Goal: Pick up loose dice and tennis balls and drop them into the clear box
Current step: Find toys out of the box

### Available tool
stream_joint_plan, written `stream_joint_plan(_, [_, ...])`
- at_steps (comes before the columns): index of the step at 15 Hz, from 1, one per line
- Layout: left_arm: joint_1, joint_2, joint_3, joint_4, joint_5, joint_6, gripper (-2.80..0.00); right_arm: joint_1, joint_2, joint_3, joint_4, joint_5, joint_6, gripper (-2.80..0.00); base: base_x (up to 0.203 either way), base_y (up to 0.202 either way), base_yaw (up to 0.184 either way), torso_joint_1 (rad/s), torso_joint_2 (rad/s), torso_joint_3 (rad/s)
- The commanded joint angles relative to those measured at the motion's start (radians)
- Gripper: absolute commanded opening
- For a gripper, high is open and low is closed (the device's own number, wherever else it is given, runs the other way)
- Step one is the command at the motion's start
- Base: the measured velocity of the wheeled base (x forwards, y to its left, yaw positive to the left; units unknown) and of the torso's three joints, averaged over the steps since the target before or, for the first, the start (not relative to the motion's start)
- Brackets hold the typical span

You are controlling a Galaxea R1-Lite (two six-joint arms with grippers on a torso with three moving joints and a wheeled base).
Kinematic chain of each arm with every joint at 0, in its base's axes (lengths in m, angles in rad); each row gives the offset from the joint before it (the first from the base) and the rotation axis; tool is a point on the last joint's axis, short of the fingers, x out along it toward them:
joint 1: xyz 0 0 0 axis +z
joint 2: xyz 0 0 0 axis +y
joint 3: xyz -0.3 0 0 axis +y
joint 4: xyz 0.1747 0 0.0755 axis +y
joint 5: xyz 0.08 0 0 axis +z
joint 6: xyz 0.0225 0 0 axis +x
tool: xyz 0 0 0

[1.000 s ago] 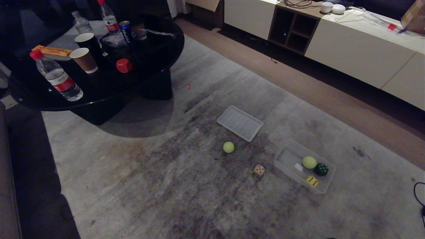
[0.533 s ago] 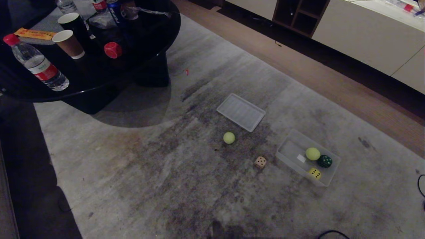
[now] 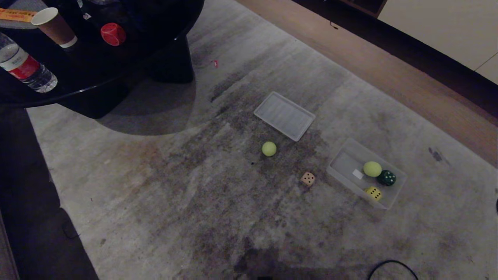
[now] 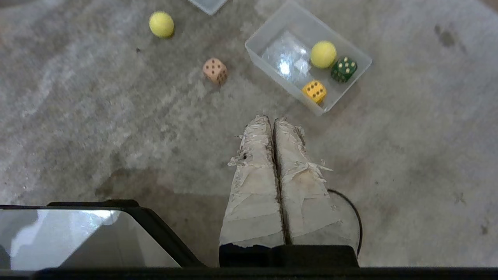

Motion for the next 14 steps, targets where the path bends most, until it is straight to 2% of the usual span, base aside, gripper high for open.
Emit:
stream_joint_plan(1, [0.0, 0.002, 0.002, 0.0, 0.0, 0.0, -2.8, 0.0, 0.0, 0.0, 0.0, 0.001, 0.0, -2.8, 0.0, 0.0, 0.0, 0.007, 0.01, -0.206])
stream_joint_plan(14, [0.0, 0.002, 0.002, 0.0, 0.0, -0.002, -2.8, 0.0, -0.001, 0.0, 0.0, 0.001, 0.0, -2.8, 0.0, 0.0, 0.0, 0.002, 0.0, -0.197])
